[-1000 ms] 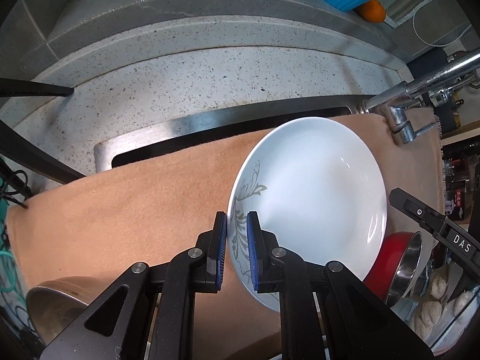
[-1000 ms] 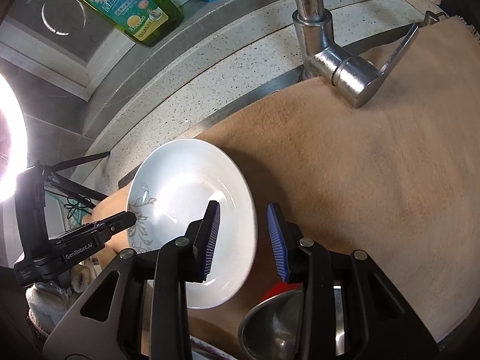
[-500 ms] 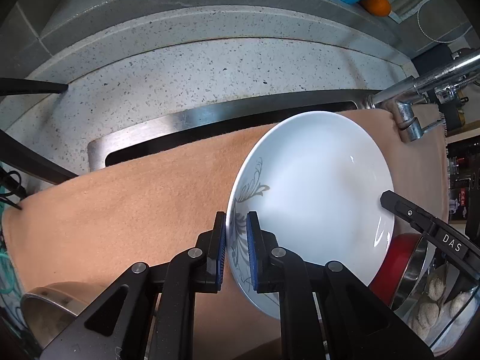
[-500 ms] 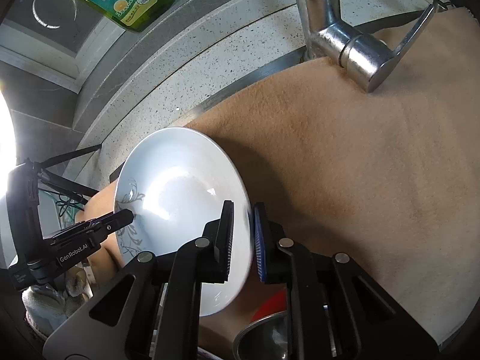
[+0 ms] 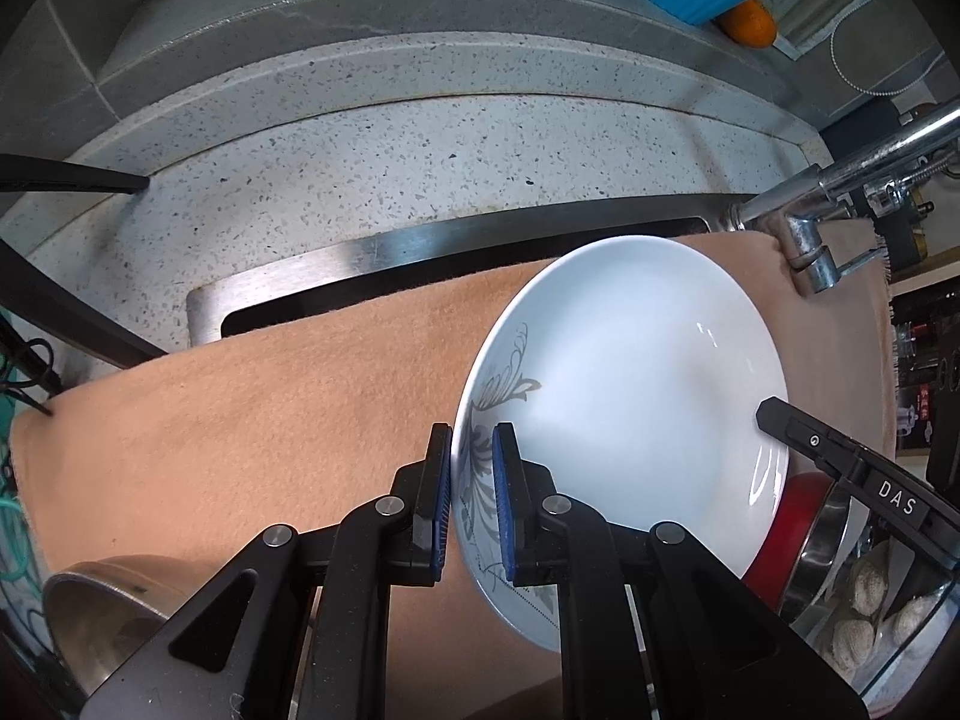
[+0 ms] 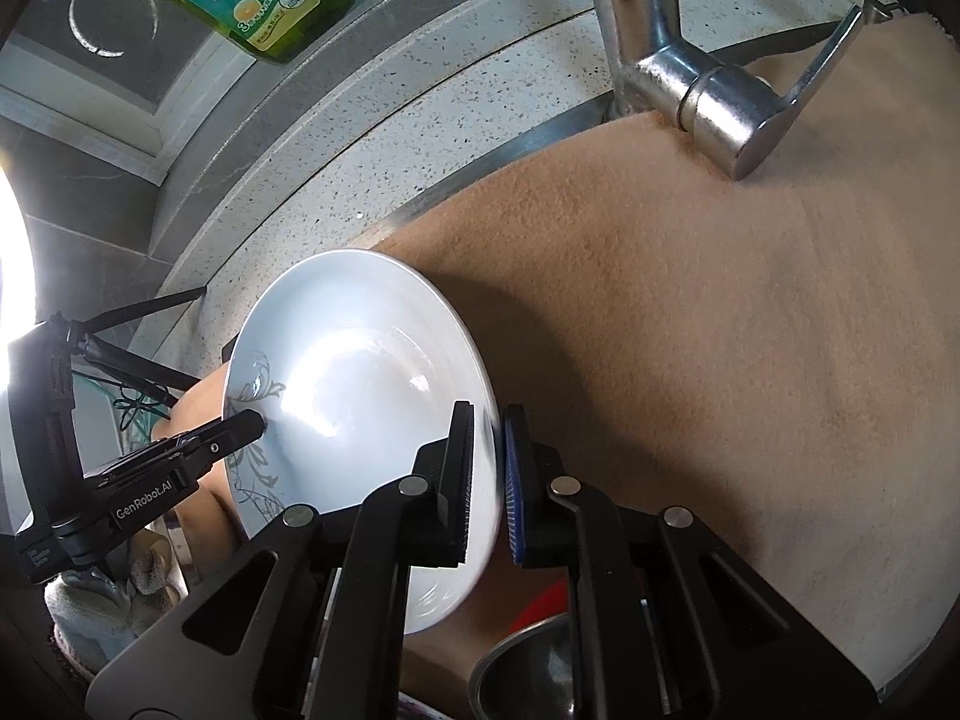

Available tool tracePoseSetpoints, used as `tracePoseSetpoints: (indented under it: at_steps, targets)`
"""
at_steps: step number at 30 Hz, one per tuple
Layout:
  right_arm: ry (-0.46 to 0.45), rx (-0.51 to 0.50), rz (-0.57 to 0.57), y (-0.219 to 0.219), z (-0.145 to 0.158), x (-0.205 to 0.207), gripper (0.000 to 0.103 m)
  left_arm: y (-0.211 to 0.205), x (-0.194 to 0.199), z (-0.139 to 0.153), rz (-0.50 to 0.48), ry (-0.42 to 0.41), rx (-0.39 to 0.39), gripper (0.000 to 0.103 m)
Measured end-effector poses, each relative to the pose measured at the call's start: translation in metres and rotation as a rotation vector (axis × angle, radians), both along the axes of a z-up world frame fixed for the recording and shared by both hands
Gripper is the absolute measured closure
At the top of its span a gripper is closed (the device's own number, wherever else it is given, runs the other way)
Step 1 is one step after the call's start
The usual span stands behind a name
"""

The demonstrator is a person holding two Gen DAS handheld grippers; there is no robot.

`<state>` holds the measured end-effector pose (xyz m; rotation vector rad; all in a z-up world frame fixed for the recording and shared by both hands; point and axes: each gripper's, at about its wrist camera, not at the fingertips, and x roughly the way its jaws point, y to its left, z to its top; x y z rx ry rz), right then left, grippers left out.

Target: Organize plates and bowls

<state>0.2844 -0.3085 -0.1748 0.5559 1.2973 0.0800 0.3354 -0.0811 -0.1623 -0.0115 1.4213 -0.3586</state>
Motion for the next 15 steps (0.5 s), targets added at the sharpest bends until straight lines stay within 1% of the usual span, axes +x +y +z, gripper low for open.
tracePoseSetpoints:
  at_steps: [9,15]
  targets:
    - [-0.046,0.009,0.009,0.005,0.024,-0.014,0.093,0.014,-0.008,0.028,0.019,-0.038,-0.030,0.092]
    - [-0.072,0.020,0.028,0.010,0.043,-0.030,0.093,0.024,-0.026,0.051,0.030,-0.074,-0.044,0.092]
